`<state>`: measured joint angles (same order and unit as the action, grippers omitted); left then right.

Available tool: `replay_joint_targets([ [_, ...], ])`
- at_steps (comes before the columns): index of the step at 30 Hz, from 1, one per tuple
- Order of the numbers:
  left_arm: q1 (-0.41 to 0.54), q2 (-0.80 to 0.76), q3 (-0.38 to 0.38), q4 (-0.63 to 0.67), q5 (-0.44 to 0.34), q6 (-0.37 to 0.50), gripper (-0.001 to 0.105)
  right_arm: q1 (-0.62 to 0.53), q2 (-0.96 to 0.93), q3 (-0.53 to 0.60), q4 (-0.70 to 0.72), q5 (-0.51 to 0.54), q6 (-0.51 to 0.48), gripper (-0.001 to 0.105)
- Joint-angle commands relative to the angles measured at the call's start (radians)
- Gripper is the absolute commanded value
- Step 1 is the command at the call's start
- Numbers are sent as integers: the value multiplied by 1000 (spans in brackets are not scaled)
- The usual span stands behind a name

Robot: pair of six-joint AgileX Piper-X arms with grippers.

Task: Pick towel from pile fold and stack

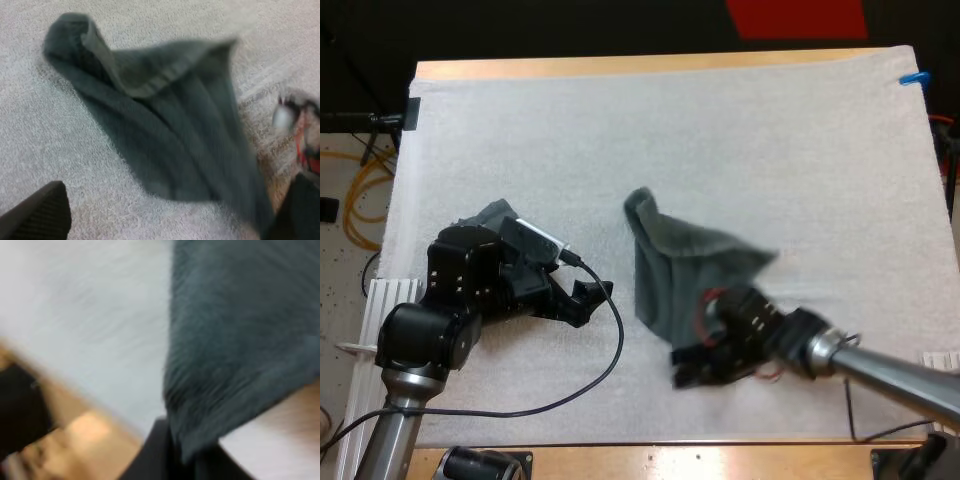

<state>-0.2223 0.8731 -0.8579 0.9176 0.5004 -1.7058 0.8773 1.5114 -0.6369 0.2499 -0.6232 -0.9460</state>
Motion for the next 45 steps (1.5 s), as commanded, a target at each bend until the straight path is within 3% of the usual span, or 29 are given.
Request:
replay_joint_targets([
  [1, 2, -7, -3, 1, -4, -3, 85, 34, -1, -1, -122, -2, 71, 0],
  [4, 2, -7, -3, 1, -4, -3, 85, 82, -1, -1, -294, -5, 120, 0],
  [8, 2, -7, -3, 1, -4, -3, 85, 73, -1, -13, -327, -20, 162, 3],
  [9, 2, -7, -3, 1, -4, -3, 85, 68, -1, -17, -328, -49, 162, 10],
  [12, 2, -7, -3, 1, -4, 4, 85, 63, -1, -29, -387, -165, 161, 59],
  [14, 2, -7, -3, 1, -4, 4, 85, 65, -1, -29, -467, -216, 161, 80],
  [15, 2, -7, -3, 1, -4, 4, 85, 65, -1, -33, -511, -231, 166, 86],
  [17, 2, -7, -3, 1, -4, 4, 85, 65, -10, -43, -527, -227, 162, 86],
  [20, 2, -7, -3, 1, -4, 4, 85, 45, -60, -45, -486, -117, 113, 86],
  [24, 2, -7, -3, 5, -4, 4, 85, -42, -120, -45, -272, 37, -24, 86],
  [25, 2, -7, -3, 5, -4, 4, 85, -101, -146, -45, -148, 118, -115, 86],
  [28, 2, -8, -3, 9, -4, 4, 85, -191, -167, -45, 7, 222, -259, 86],
  [29, 2, -8, -3, 28, -4, 4, 85, -248, -169, -46, 93, 270, -364, 86],
  [31, 2, -8, -3, 54, -4, 5, 85, -290, -169, -46, 148, 314, -459, 83],
  [36, -55, -28, -2, 157, -14, 13, 85, -354, -168, -46, 231, 546, -742, 56],
  [40, -145, -73, 0, 184, -67, 13, 85, -354, -138, -46, 233, 574, -843, 55],
  [45, -265, -115, 0, 178, -114, -3, 85, -354, -71, -46, 221, 593, -850, 55],
])
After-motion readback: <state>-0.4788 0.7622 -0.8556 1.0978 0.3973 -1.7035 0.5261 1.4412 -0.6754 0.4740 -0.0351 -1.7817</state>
